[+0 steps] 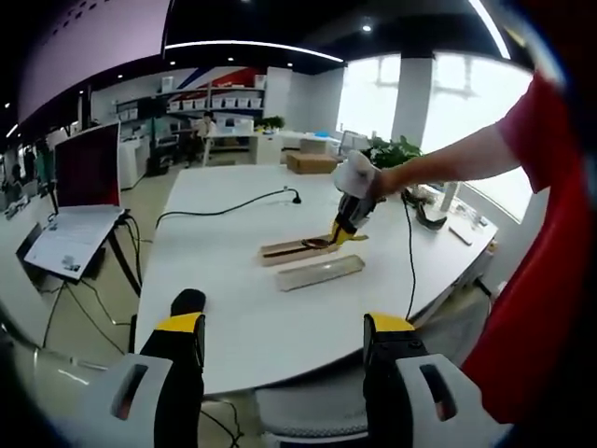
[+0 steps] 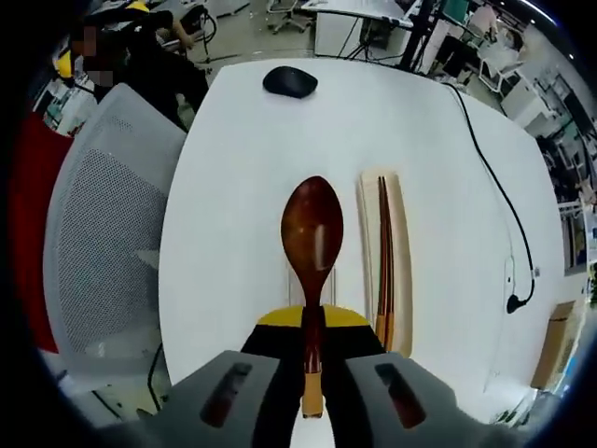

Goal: Arrange the utensils inside the cutlery case until each visible utensil rests in its matching compartment.

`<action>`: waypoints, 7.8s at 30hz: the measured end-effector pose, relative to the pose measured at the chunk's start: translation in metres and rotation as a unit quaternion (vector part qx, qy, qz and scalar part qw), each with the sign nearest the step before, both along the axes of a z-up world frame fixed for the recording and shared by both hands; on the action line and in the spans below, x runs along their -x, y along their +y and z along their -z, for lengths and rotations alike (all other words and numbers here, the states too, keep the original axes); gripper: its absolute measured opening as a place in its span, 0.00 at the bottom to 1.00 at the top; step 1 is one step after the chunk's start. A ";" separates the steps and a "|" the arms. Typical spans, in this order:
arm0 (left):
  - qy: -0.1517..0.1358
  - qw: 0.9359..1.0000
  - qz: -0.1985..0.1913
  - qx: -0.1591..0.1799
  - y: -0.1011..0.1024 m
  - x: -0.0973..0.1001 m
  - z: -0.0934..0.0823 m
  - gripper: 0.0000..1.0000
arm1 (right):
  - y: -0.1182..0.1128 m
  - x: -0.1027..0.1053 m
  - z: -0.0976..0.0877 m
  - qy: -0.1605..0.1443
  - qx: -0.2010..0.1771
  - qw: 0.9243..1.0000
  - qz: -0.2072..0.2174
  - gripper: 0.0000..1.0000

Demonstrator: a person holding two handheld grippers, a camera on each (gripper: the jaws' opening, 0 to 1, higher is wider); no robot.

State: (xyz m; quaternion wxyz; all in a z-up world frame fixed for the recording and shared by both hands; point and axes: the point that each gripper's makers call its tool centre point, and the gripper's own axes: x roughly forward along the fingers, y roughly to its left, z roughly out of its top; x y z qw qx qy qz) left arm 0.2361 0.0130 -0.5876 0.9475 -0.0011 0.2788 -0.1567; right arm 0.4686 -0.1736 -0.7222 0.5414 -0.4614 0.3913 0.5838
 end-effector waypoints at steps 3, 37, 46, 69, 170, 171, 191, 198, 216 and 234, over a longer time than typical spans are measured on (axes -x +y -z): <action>0.003 1.000 0.001 0.001 -0.002 0.000 0.003 0.70 | 0.001 -0.008 -0.007 -0.005 -0.001 1.000 0.004 0.01; 0.012 1.000 -0.007 0.004 0.006 -0.011 0.011 0.69 | 0.037 -0.070 -0.017 -0.011 0.010 0.999 -0.035 0.01; 0.024 1.000 -0.006 0.005 0.006 -0.011 0.020 0.69 | 0.043 -0.073 0.018 -0.006 0.006 1.000 -0.019 0.01; -0.037 0.998 0.044 -0.021 -0.008 -0.027 0.004 0.74 | 0.055 -0.073 0.060 0.002 0.017 1.000 -0.013 0.01; 0.035 0.992 0.120 0.014 -0.049 -0.121 0.067 0.75 | -0.093 -0.012 -0.025 -0.068 -0.205 0.942 0.258 0.56; 0.037 0.992 0.123 0.010 -0.050 -0.123 0.072 0.77 | -0.091 -0.009 -0.025 -0.061 -0.215 0.938 0.265 0.57; 0.102 0.969 0.209 -0.081 -0.060 -0.159 0.151 0.89 | -0.095 0.010 0.011 -0.067 -0.199 0.933 0.293 0.63; 0.124 0.972 0.194 -0.056 -0.068 -0.165 0.168 0.85 | -0.098 0.013 0.024 -0.061 -0.180 0.938 0.291 0.55; 0.148 0.970 0.174 -0.082 -0.075 -0.186 0.206 0.82 | -0.090 0.008 0.063 -0.039 -0.182 0.917 0.352 0.62; 0.128 0.960 0.225 -0.106 -0.099 -0.209 0.214 0.68 | -0.096 -0.002 0.083 -0.037 -0.151 0.937 0.311 0.59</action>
